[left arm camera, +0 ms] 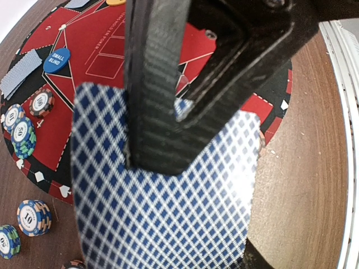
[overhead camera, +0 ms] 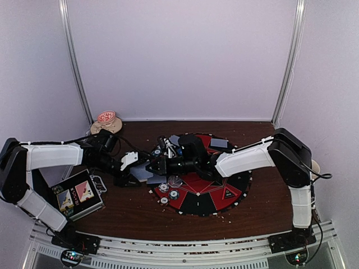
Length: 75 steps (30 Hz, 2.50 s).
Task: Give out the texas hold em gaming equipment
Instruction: Pick up the poker card from the face-down deck piles, then distribute the poker card in the big blind area.
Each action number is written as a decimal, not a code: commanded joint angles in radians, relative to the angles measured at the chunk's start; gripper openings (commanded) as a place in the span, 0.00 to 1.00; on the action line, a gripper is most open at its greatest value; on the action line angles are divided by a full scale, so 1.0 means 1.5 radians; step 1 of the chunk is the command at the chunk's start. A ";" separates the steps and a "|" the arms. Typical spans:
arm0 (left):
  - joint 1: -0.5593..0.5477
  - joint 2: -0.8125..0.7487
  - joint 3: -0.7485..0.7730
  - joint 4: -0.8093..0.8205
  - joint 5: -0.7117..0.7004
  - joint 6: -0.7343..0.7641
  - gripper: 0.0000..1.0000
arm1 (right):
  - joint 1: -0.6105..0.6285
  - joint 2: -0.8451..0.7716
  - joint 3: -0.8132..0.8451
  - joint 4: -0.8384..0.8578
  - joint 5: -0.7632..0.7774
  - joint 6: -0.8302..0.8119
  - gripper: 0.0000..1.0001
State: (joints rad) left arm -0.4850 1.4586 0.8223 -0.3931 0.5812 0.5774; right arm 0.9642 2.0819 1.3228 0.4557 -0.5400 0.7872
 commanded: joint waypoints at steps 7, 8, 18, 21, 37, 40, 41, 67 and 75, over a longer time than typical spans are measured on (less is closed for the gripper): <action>0.000 -0.006 -0.001 0.009 0.016 0.007 0.45 | -0.005 -0.039 -0.029 0.049 -0.021 0.012 0.00; 0.000 -0.006 -0.001 0.009 0.015 0.007 0.45 | -0.009 -0.052 -0.040 0.050 -0.009 0.011 0.00; 0.000 -0.010 -0.001 0.008 0.016 0.007 0.45 | -0.084 -0.164 -0.177 0.093 0.022 0.026 0.00; -0.001 -0.012 -0.001 0.008 0.016 0.007 0.45 | -0.131 -0.190 -0.209 0.095 0.027 0.029 0.00; 0.000 -0.012 -0.002 0.008 0.016 0.007 0.45 | -0.407 -0.119 -0.180 0.041 -0.035 0.045 0.00; -0.001 -0.011 -0.002 0.008 0.016 0.007 0.45 | -0.433 -0.091 -0.164 0.026 -0.045 0.041 0.00; 0.000 -0.011 -0.001 0.008 0.016 0.007 0.45 | -0.440 -0.083 -0.160 0.025 -0.048 0.042 0.00; 0.000 0.001 0.001 0.008 0.013 0.008 0.45 | -0.521 0.068 0.033 -0.170 -0.059 -0.033 0.00; 0.000 0.002 0.001 0.008 0.012 0.009 0.45 | -0.521 0.072 0.064 -0.229 -0.029 -0.063 0.34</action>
State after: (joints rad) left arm -0.4870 1.4586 0.8223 -0.3962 0.5877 0.5781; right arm 0.1894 2.1841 1.3792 0.1768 -0.6212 0.7307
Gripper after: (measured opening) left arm 0.459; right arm 0.264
